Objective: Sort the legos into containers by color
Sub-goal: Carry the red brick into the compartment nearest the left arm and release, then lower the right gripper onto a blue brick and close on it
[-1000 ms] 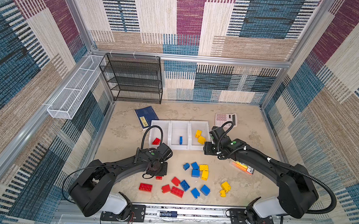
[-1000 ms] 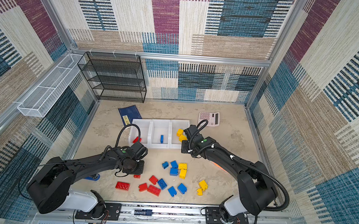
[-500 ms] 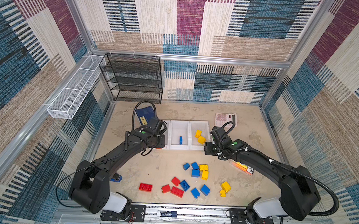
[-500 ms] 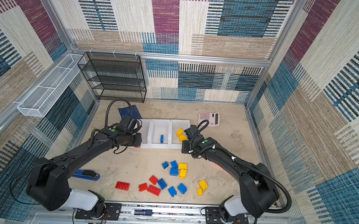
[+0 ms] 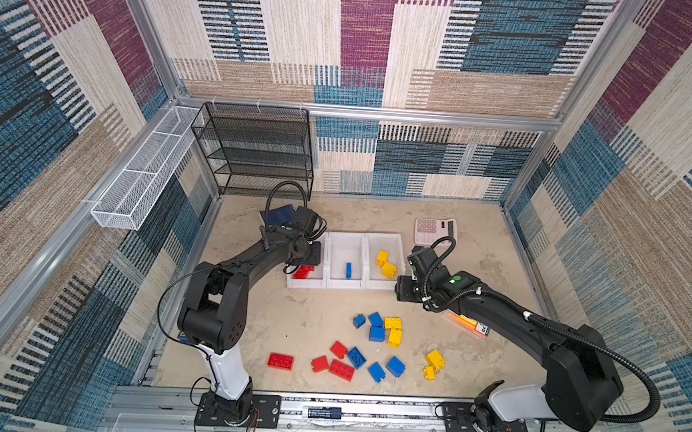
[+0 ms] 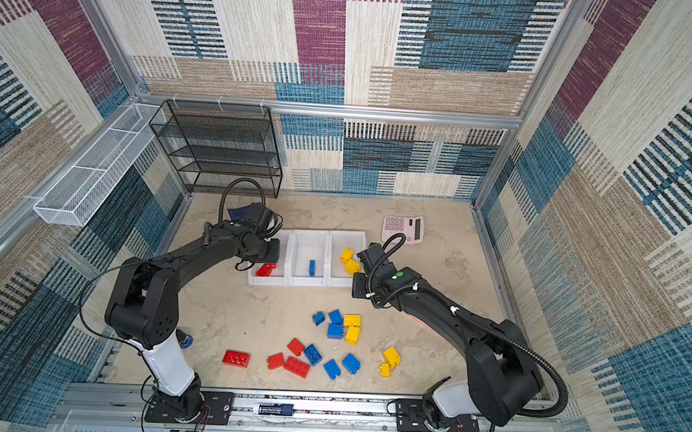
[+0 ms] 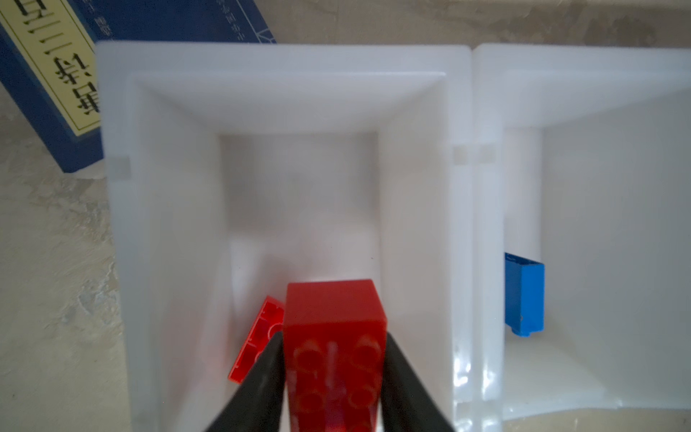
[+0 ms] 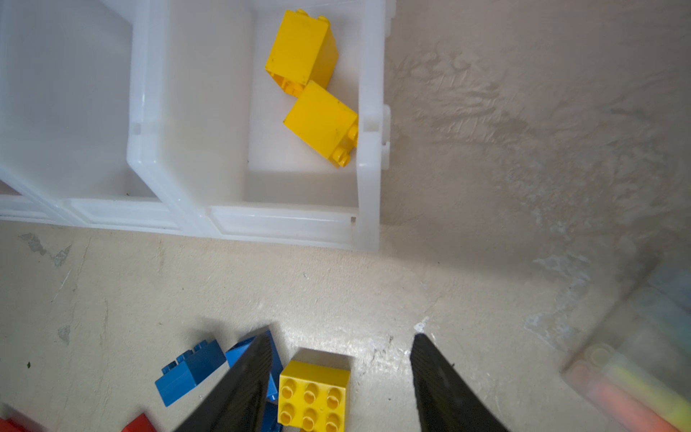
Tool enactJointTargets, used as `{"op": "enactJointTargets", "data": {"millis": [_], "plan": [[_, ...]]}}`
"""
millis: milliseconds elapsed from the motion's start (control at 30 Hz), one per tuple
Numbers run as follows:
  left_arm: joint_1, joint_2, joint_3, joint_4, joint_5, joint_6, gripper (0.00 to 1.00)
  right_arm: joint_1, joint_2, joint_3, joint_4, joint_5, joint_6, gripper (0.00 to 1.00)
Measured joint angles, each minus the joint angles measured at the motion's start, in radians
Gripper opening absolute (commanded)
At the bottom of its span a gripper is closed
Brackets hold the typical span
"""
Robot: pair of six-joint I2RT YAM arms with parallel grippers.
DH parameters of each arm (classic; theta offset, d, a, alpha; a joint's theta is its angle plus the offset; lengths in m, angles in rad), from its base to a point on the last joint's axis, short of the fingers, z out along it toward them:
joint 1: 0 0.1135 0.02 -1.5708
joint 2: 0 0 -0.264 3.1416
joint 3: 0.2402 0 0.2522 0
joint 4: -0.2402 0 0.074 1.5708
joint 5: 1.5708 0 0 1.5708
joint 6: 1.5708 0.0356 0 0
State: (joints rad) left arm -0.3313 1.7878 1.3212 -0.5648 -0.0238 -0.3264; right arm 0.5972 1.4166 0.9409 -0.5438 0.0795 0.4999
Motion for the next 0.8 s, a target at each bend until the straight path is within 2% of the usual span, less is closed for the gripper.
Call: {"op": "enactJointTargets", "data": {"millis": [133, 367, 800], "plan": [[0.0, -0.015, -0.005, 0.0, -0.003, 0.0, 0.63, 0.0, -0.013, -0.008, 0.001, -0.001, 0.0, 0.64], [0.002, -0.13, -0.093, 0.002, -0.003, -0.002, 0.64, 0.02, -0.013, -0.018, 0.001, -0.011, 0.0, 0.62], [0.002, -0.457, -0.423, 0.012, -0.027, -0.056, 0.64, 0.217, 0.129, 0.06, 0.01, -0.043, 0.01, 0.62]]}}
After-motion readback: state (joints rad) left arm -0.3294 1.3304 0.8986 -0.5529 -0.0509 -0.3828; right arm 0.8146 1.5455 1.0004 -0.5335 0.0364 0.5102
